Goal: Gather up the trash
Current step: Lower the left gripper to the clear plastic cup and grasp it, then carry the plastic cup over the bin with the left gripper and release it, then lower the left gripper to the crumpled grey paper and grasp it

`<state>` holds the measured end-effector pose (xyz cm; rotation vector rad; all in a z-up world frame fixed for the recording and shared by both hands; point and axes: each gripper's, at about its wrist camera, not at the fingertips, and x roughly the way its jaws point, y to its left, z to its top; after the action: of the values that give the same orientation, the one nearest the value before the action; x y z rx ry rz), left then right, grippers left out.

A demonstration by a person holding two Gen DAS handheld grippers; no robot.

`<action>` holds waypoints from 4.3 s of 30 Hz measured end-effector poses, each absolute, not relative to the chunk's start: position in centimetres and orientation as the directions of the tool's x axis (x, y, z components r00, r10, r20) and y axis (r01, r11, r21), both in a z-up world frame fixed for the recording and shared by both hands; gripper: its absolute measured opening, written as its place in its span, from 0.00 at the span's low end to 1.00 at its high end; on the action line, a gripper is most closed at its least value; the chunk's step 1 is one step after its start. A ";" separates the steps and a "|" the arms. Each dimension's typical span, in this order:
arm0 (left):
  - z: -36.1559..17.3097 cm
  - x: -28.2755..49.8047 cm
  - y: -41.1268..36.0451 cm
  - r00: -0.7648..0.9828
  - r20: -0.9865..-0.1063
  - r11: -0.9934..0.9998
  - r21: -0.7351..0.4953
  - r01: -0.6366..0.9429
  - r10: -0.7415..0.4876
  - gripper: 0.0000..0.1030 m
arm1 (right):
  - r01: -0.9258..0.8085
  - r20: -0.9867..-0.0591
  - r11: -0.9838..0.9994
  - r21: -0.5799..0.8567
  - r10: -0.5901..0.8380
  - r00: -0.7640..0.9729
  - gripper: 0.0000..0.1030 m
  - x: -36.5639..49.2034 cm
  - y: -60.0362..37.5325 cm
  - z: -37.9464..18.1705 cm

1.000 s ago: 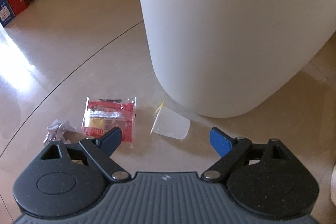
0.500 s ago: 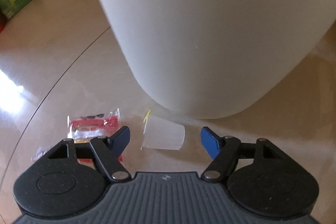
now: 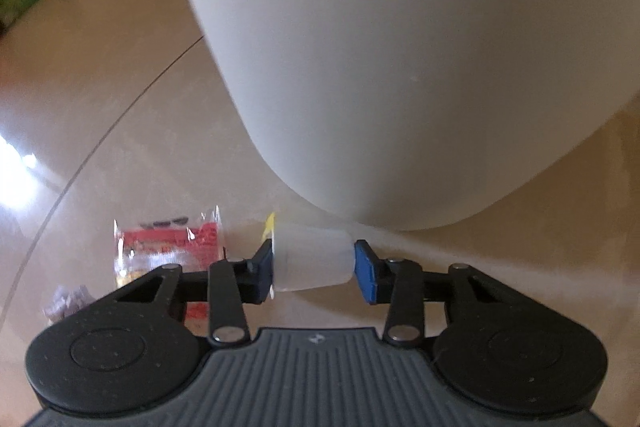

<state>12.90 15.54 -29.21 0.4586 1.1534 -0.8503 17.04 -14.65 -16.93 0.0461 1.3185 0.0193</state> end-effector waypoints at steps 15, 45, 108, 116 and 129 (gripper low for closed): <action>-18.9 14.8 18.3 0.015 -0.974 0.590 -0.125 0.798 -0.226 0.39 | 0.022 -0.969 0.997 0.069 0.062 0.240 0.09 17.2 -15.2 -16.7; 1.5 20.2 10.4 0.149 -0.870 0.513 -0.132 0.848 -0.470 0.89 | 0.012 -0.966 0.998 0.064 0.059 0.250 0.09 17.0 -15.3 -16.9; -29.2 20.5 30.8 0.214 -0.970 0.991 -0.100 0.084 -0.116 0.62 | 0.031 -0.963 0.998 0.056 0.045 0.265 0.10 16.7 -15.1 -16.9; -30.3 20.2 31.0 0.215 -0.969 0.992 -0.105 0.073 -0.119 0.53 | 0.031 -0.963 0.998 0.056 0.046 0.267 0.10 16.7 -15.1 -16.9; -30.3 20.8 29.8 0.196 -0.974 0.988 -0.092 0.125 -0.116 0.39 | 0.031 -0.961 0.998 0.061 0.050 0.272 0.10 16.6 -15.2 -16.9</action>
<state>20.83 29.80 -30.26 0.0077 1.3631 -0.1685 16.61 -15.20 -16.89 0.0724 1.2958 0.0126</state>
